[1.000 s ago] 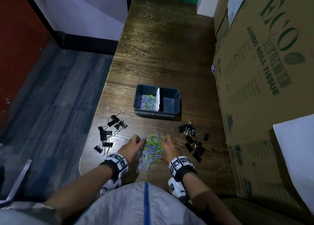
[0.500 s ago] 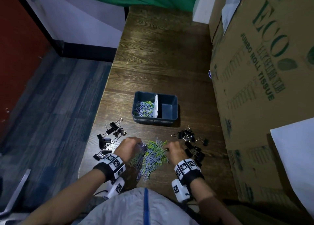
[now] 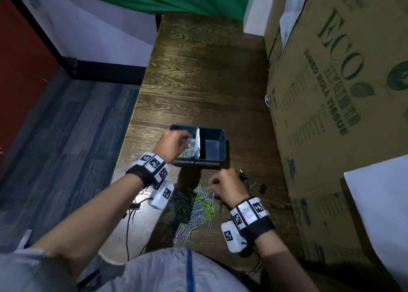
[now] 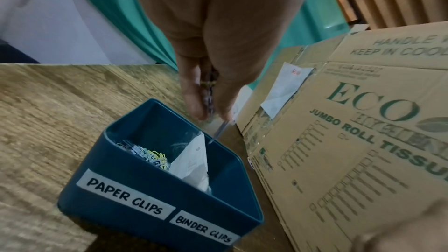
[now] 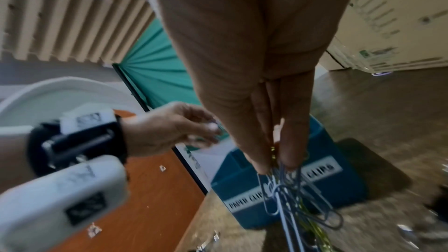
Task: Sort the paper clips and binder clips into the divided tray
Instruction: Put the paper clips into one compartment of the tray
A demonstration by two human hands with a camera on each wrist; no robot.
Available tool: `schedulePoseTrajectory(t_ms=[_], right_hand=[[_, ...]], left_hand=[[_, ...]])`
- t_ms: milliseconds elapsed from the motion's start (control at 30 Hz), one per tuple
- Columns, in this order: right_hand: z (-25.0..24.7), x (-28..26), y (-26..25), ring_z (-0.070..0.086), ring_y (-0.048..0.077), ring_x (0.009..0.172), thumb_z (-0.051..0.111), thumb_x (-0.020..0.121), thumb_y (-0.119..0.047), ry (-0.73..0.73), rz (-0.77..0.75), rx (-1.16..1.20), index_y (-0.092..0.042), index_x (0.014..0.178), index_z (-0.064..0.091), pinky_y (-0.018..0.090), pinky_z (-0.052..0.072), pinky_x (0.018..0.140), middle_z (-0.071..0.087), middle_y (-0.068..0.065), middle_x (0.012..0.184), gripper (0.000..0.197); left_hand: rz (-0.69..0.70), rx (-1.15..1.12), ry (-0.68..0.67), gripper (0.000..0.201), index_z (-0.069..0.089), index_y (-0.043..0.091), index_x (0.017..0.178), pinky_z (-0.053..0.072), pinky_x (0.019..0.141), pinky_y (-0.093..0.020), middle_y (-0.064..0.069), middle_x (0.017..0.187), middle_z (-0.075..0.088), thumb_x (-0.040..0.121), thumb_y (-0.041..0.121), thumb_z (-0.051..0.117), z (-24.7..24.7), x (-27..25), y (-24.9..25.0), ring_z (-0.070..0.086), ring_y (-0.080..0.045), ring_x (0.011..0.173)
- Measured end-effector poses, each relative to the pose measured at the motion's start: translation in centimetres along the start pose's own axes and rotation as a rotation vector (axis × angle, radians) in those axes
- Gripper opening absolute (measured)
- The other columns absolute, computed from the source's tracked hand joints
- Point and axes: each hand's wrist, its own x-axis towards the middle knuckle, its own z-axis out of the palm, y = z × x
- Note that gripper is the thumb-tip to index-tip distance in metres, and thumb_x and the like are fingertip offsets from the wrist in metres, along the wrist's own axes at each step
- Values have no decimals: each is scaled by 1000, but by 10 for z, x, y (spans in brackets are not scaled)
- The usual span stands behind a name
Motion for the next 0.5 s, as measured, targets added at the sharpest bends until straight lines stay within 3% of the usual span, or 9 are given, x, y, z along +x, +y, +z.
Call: schedulePoseTrajectory(t_ms=[67,133,200,300,400,433,500], right_hand=[[-15,0,-12,62,8,79,70,90,-11,51,-40,17,-8,97,75,13,48,69,72,3,99,9],[-33,1,-25,64,9,83,72,89,-13,86,-73,29,-10,97,76,14,48,71,73,2,98,10],[-52,7,-37,65,10,86,74,87,-14,125,-112,40,-12,98,77,17,50,76,74,2,95,11],[-76,23,-55,67,8,86,75,87,-15,185,-175,73,-15,94,78,18,53,78,75,-1,93,8],[-89,47,-72,68,8,82,77,85,-15,251,-219,95,-15,92,80,21,55,77,76,1,90,8],[-92,56,-78,68,8,80,78,84,-13,269,-226,101,-14,92,80,19,53,75,76,1,89,8],[-94,72,-88,67,8,78,78,84,-11,283,-229,107,-13,91,79,18,50,73,76,3,88,8]], left_hand=[[-19,28,-37,38,65,14,120,52,82,-29,-3,108,69,83,9,73,2,3,-2,63,-13,84],[4,80,-26,35,65,15,118,53,86,-32,-6,112,70,84,8,71,6,-5,-8,66,-17,91],[0,125,5,24,68,18,109,54,79,-32,-4,103,71,87,9,66,13,-22,-15,65,-16,84],[-24,153,-34,20,68,20,98,51,66,-19,1,92,70,85,5,65,28,-58,-24,58,-8,72],[-89,171,-170,15,70,20,95,36,56,-6,1,93,71,83,10,69,45,-92,-37,58,-8,71],[-125,186,-199,16,70,23,93,35,57,-7,2,92,71,83,10,68,50,-101,-43,60,-10,73],[-190,230,-251,19,67,26,89,40,60,-20,3,89,71,79,11,63,59,-112,-54,66,-18,79]])
